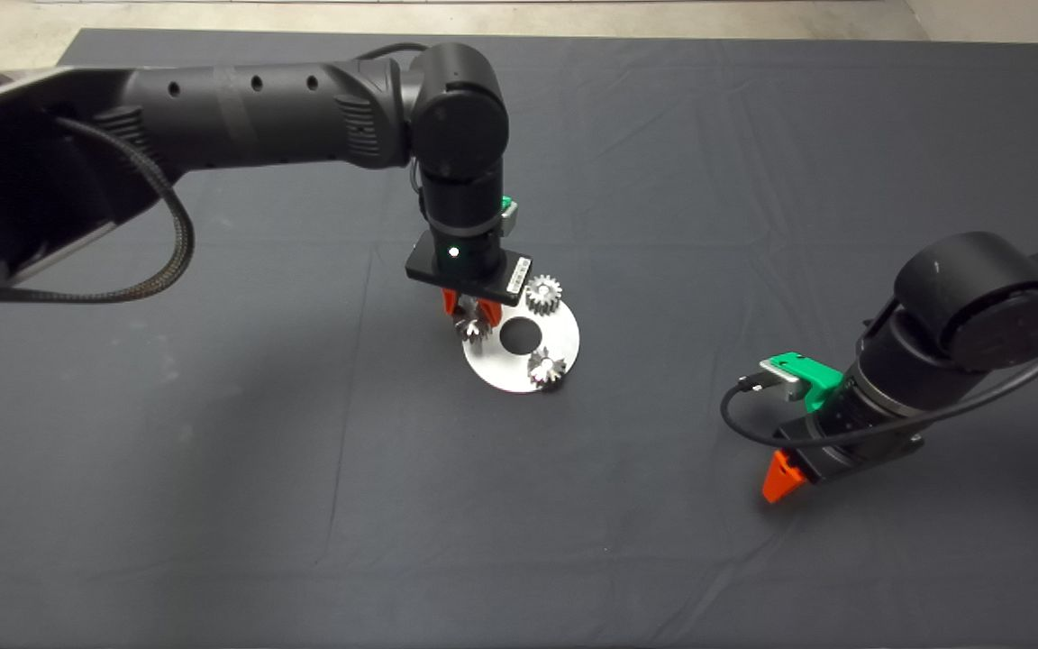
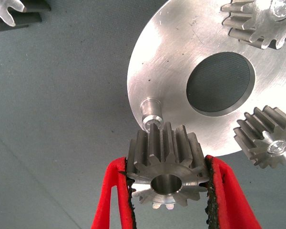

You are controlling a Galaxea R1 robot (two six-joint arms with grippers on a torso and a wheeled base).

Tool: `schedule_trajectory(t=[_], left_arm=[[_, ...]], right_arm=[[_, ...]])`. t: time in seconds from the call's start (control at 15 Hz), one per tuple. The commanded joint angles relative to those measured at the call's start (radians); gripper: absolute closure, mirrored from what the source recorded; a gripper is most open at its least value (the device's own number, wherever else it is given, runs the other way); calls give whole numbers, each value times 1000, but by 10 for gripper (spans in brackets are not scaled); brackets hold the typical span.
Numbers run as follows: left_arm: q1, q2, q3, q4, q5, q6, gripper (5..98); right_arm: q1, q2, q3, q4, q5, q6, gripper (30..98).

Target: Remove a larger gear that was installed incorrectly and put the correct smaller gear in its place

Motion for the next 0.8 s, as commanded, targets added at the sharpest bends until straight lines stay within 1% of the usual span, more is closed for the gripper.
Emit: schedule_trajectory(t=[0.0,0.13,0.27,0.53,0.73], left_arm=[[-17,3,-11,8,55,15,817],[-17,3,-9,13,53,18,816],[-15,2,-12,29,53,18,817],[3,3,-16,34,53,20,817],[5,2,-16,35,53,21,819]], right_arm=[[19,-3,4,-7,-88,7,541],[21,-4,6,-6,-88,7,541],[21,-4,10,-6,-88,7,541],[19,-4,12,-6,-88,7,541],[19,-6,12,-6,-88,7,541]])
